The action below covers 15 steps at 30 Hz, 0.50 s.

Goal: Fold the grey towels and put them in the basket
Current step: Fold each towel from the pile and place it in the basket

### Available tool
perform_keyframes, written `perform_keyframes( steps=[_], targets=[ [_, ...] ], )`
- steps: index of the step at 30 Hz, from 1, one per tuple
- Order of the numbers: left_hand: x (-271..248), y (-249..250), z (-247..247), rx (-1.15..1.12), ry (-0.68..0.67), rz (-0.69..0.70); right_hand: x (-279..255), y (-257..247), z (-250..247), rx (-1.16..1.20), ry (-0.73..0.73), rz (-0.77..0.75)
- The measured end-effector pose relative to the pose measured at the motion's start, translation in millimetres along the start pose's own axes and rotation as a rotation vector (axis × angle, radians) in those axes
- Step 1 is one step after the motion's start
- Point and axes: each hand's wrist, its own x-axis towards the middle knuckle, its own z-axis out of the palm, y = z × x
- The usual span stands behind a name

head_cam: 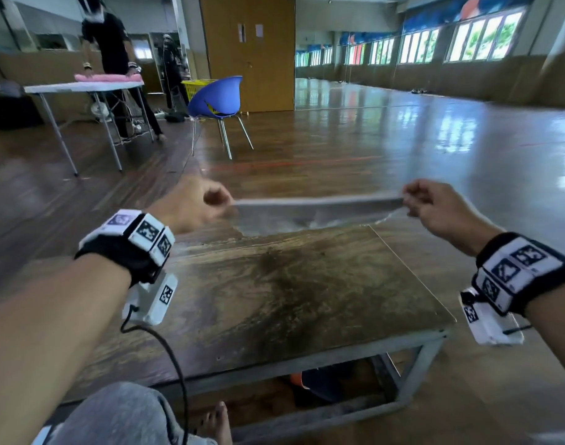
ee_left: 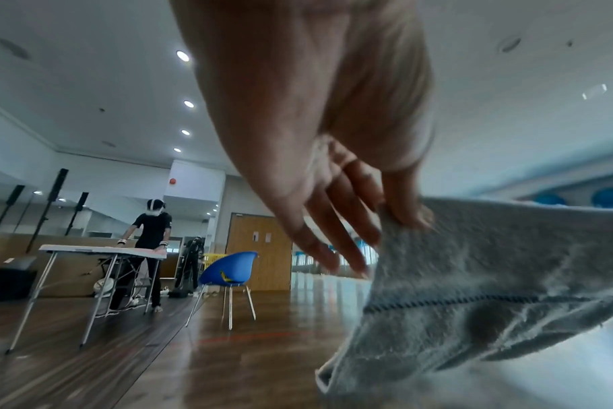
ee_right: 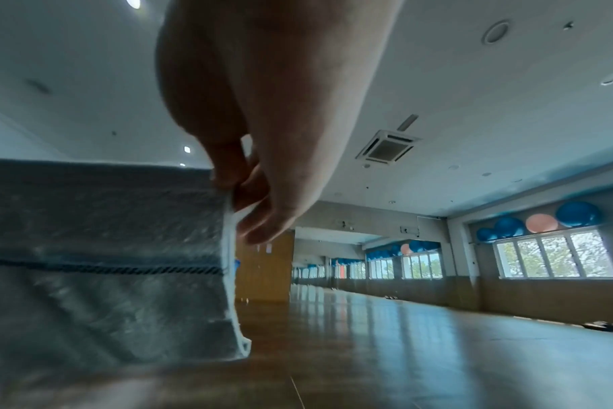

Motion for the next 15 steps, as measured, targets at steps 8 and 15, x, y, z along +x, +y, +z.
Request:
perform_keyframes(
  steps=[8, 15],
  targets=[
    [-30.2, -43.2, 72.2, -0.061, -0.874, -0.406, -64.4, 85.1, 16.0, -0.085, -0.720, 0.376],
    [-15.0, -74.3, 107.3, 0.010, -0.656, -0.417, -38.8, 114.6, 49.1, -0.126, -0.470, 0.255]
  ],
)
